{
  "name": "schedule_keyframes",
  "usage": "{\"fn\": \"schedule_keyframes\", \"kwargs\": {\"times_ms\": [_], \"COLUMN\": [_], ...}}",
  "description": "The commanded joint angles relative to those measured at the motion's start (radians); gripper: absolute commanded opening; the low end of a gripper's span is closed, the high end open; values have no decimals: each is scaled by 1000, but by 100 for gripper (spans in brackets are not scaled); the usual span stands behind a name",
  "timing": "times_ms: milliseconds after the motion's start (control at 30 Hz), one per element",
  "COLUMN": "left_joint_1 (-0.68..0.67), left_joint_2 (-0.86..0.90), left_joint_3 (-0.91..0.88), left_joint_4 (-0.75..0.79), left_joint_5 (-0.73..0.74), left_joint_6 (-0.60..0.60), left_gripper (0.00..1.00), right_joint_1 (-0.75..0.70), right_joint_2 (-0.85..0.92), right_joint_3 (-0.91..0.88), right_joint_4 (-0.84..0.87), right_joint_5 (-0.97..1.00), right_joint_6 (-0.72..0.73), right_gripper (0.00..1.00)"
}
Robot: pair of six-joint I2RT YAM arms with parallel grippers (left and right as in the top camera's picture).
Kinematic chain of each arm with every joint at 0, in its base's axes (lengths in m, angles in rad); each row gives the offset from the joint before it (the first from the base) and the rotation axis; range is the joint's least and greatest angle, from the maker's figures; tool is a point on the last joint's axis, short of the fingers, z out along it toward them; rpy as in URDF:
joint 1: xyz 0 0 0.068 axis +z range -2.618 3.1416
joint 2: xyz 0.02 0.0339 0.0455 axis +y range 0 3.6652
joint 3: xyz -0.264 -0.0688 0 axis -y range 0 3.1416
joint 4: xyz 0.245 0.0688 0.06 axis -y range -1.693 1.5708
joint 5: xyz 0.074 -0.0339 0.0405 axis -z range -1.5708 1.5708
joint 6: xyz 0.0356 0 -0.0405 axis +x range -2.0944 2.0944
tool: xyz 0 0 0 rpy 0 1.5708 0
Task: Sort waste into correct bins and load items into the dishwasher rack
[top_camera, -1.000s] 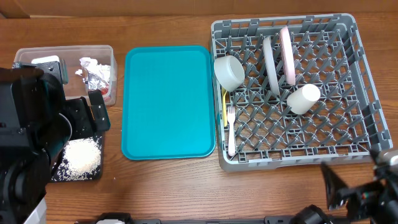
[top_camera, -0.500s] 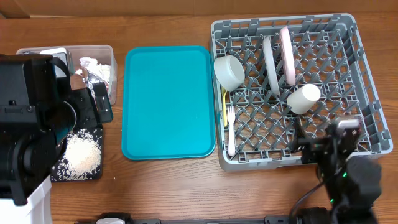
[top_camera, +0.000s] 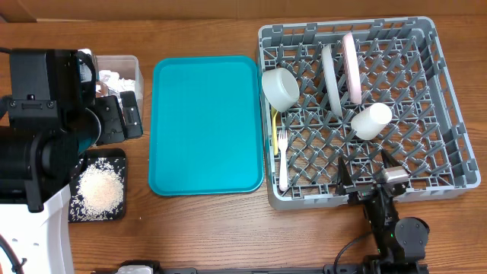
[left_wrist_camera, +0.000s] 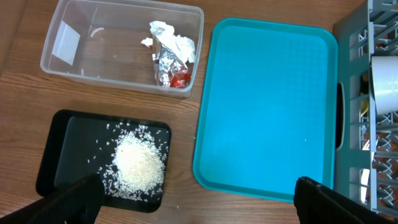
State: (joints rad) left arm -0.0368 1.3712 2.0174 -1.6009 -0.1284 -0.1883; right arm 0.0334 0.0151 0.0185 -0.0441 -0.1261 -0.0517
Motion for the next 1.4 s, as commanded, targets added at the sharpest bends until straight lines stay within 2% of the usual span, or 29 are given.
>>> {"fn": "schedule_keyframes", "kwargs": {"times_ms": [0, 233, 767, 867, 967, 1067, 1367], "left_joint_1": [5, 5, -5, -48, -67, -67, -66], "left_joint_2": [3, 3, -4, -55, -153, -294, -733], "left_joint_3": [6, 6, 5, 4, -70, -250, -822], "left_joint_4": [1, 1, 2, 10, 190, 427, 829], "left_joint_5": [-10, -10, -10, -27, -63, -48, -1], "left_joint_6": [-7, -7, -7, 10, 36, 92, 238], "left_gripper": [100, 100, 100, 100, 100, 100, 100], "right_joint_1": [-1, -1, -1, -1, -1, -1, -1], "right_joint_2": [-12, -9, -8, -8, -8, -8, -8], "right_joint_3": [-11, -10, -10, -10, -10, -10, -10], "right_joint_4": [96, -27, -26, -26, -26, -26, -26], "right_joint_5": [-11, -5, -6, -6, -6, -6, -6], "right_joint_6": [6, 6, 6, 6, 6, 6, 6], "right_gripper": [100, 100, 100, 100, 100, 100, 100]}}
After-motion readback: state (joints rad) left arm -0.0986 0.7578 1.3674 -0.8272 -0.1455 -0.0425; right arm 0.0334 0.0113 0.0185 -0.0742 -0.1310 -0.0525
